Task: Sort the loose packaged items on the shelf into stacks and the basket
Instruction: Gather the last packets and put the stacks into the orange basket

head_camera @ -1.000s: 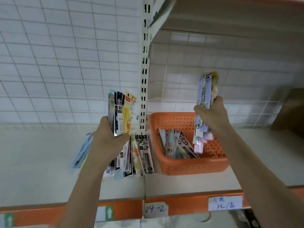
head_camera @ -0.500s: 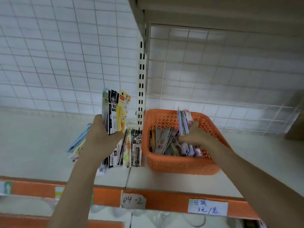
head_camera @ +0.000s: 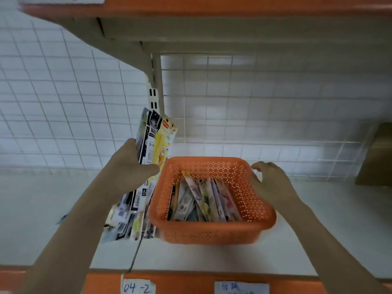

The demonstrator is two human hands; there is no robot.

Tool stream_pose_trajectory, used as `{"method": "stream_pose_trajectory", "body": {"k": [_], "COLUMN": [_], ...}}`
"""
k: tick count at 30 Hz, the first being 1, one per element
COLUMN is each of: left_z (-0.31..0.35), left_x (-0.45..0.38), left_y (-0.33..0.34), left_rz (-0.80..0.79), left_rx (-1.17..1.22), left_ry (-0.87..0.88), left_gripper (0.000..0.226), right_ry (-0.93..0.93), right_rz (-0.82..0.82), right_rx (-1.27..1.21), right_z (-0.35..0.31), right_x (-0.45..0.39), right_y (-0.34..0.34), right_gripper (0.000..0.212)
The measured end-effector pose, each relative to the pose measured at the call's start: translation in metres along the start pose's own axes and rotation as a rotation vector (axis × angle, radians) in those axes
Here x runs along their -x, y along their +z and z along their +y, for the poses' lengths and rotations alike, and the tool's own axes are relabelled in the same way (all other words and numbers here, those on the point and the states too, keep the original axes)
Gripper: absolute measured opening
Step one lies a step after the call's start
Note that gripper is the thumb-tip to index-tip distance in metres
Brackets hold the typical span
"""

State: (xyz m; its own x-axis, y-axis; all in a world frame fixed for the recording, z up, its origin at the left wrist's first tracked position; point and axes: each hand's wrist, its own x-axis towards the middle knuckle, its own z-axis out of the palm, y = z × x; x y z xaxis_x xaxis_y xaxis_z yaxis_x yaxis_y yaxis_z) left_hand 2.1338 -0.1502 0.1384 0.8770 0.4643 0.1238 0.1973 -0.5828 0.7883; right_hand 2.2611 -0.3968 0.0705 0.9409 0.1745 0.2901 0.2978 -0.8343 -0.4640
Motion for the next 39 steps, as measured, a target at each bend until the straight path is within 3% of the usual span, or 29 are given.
{"method": "stream_pose_trajectory", "body": {"k": [3, 7, 10, 15, 19, 22, 27, 30, 35, 39], "left_z": [0.019, 0.029, 0.023, 0.000, -0.004, -0.007, -0.011, -0.007, -0.005, -0.006], "left_x": [-0.021, -0.047, -0.054, -0.055, -0.045, -0.040, -0.033, -0.028, -0.035, -0.029], "left_y": [0.021, 0.057, 0.082, 0.105, 0.111, 0.113, 0.123, 0.123, 0.101, 0.067], "left_rz": [-0.082, -0.222, -0.266, -0.275, -0.355, -0.407, -0.578, -0.635, -0.460, -0.241], "left_rx": [-0.039, -0.096, -0.164, -0.237, -0.429, -0.634, -0.946, -0.968, -0.764, -0.554], "left_ry": [0.003, -0.067, -0.157, -0.197, -0.146, -0.059, 0.024, 0.056, 0.195, 0.288], "left_gripper": [0.038, 0.080, 0.087, 0.103, 0.112, 0.111, 0.084, 0.074, 0.072, 0.057], "right_ry": [0.092, 0.165, 0.112, 0.105, 0.105, 0.099, 0.093, 0.074, 0.075, 0.011], "right_rz": [0.137, -0.085, -0.131, -0.088, -0.075, -0.086, -0.095, -0.098, 0.046, 0.152], "right_rx": [-0.009, 0.135, 0.204, 0.256, 0.228, 0.248, 0.263, 0.250, 0.111, 0.040], "right_z": [0.052, 0.101, 0.113, 0.105, 0.103, 0.104, 0.102, 0.099, 0.085, 0.049], "right_x": [0.016, 0.037, 0.040, 0.041, 0.044, 0.044, 0.046, 0.046, 0.031, 0.013], "right_y": [0.011, 0.038, 0.052, 0.050, 0.050, 0.050, 0.048, 0.044, 0.019, -0.013], "right_gripper": [0.029, 0.037, 0.061, 0.049, 0.055, 0.038, 0.045, 0.044, 0.031, 0.029]}}
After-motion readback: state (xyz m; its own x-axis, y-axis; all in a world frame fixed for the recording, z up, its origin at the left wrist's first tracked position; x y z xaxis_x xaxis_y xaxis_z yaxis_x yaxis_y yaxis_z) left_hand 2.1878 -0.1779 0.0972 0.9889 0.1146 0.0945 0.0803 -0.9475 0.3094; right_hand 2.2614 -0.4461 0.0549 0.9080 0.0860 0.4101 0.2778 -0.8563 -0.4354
